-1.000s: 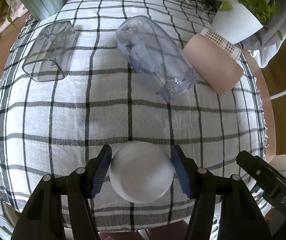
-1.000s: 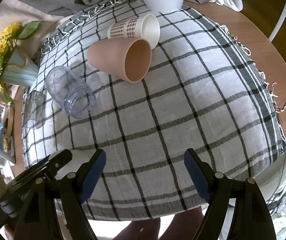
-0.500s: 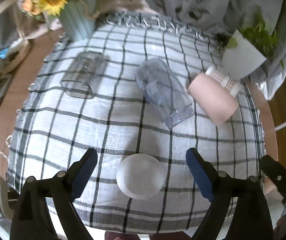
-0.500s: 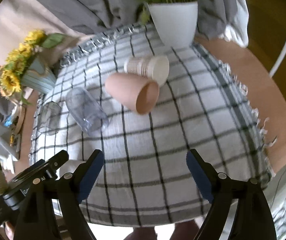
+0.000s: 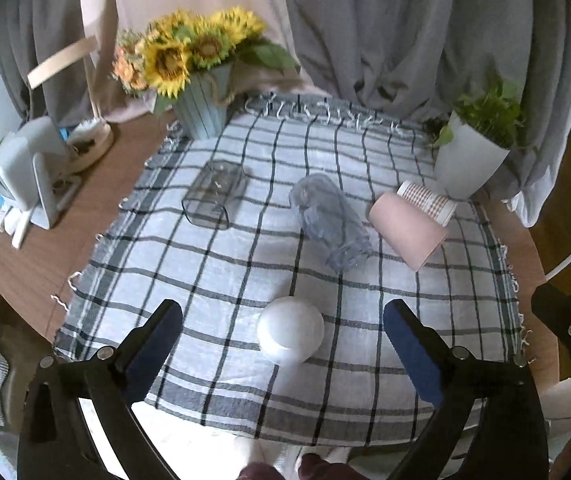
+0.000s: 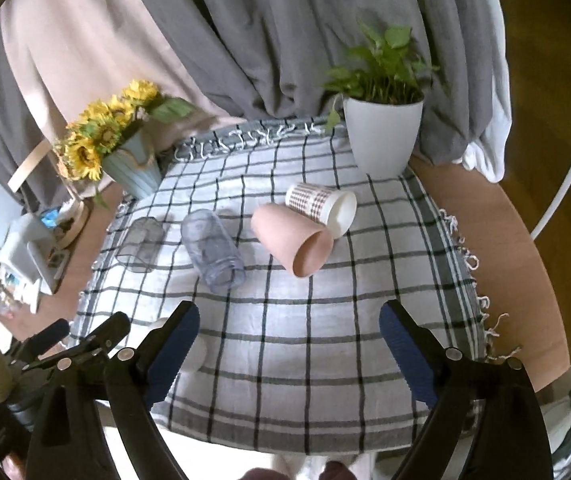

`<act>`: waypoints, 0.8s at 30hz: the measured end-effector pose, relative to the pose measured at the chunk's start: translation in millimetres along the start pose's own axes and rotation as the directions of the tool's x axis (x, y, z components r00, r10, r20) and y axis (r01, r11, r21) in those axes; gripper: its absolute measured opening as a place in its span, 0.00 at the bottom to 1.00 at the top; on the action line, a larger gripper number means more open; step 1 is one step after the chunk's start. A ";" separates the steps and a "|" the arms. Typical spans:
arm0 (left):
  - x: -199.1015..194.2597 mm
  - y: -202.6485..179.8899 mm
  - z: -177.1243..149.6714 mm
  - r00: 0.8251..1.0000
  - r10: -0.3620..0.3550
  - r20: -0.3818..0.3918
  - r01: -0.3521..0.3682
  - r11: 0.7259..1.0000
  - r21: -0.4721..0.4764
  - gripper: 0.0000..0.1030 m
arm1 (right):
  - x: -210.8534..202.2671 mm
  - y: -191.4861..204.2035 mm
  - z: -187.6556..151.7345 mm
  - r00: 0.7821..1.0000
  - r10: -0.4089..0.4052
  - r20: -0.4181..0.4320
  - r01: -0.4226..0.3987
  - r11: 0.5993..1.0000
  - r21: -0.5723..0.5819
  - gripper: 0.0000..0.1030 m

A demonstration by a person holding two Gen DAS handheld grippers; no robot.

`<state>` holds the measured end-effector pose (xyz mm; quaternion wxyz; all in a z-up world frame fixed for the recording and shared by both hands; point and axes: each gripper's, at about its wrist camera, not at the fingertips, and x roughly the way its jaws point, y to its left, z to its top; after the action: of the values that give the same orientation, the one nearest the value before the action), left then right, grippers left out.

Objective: Flip cup upside down

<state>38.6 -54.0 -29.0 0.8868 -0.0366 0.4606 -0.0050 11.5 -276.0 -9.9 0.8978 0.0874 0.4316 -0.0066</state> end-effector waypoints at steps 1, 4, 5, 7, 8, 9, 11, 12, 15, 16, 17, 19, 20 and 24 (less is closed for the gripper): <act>-5.3 1.0 -0.6 1.000 0.002 0.010 -0.002 1.000 0.009 1.00 | -5.3 1.6 -1.4 1.000 0.001 0.010 -0.001 1.000 0.003 0.89; -22.2 4.6 -5.1 0.999 0.022 0.047 -0.024 0.998 0.051 1.00 | -19.2 5.0 -7.5 0.999 -0.012 0.038 0.012 1.000 0.023 0.90; -25.6 5.8 -6.6 0.998 0.025 0.055 -0.028 0.998 0.060 1.00 | -22.9 6.0 -9.8 0.999 -0.012 0.043 0.010 0.999 0.032 0.91; -33.4 10.0 -11.0 0.997 0.020 0.068 -0.025 0.997 0.077 1.00 | -30.0 8.9 -15.6 0.998 -0.017 0.054 0.015 0.999 0.047 0.91; -35.6 11.8 -12.8 0.998 0.012 0.068 -0.018 0.997 0.081 1.00 | -34.0 10.7 -19.1 0.998 -0.024 0.061 0.021 0.998 0.052 0.91; -37.8 14.0 -14.4 0.998 0.002 0.067 -0.008 0.996 0.086 1.00 | -37.0 12.9 -21.6 0.997 -0.030 0.067 0.026 0.998 0.055 0.91; -41.9 18.8 -18.0 0.998 -0.009 0.069 0.002 0.995 0.102 1.00 | -42.4 17.3 -25.8 0.996 -0.043 0.077 0.038 0.998 0.059 0.91; -43.9 21.0 -19.2 0.997 -0.008 0.073 0.000 0.994 0.105 1.00 | -45.6 20.0 -28.3 0.995 -0.048 0.083 0.043 0.997 0.062 0.91; -51.1 29.3 -23.4 0.995 -0.002 0.096 -0.009 0.993 0.115 1.00 | -54.4 29.3 -35.0 0.993 -0.060 0.105 0.054 0.997 0.058 0.91; -52.9 30.3 -24.5 0.995 0.000 0.101 -0.012 0.993 0.118 1.00 | -57.1 32.7 -37.1 0.992 -0.066 0.112 0.061 0.997 0.055 0.91; -55.4 32.3 -25.7 0.994 0.000 0.109 -0.013 0.992 0.124 1.00 | -59.8 35.7 -38.7 0.990 -0.073 0.120 0.067 0.996 0.052 0.91; -60.3 35.7 -27.6 0.993 0.001 0.121 -0.018 0.991 0.135 1.00 | -65.6 41.8 -42.6 0.988 -0.078 0.137 0.072 0.996 0.044 0.91; -62.4 36.9 -28.1 0.992 0.001 0.126 -0.019 0.990 0.138 1.00 | -68.1 45.1 -44.4 0.986 -0.080 0.143 0.075 0.996 0.041 0.91; -71.8 41.8 -31.8 0.989 -0.009 0.145 -0.013 0.988 0.152 1.00 | -74.3 54.2 -50.7 0.984 -0.089 0.154 0.085 0.996 0.036 0.91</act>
<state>-29.7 -11.2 8.5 0.9182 0.0315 0.3931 -0.0366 -69.6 -219.1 24.9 0.9261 0.0810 0.3637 -0.0591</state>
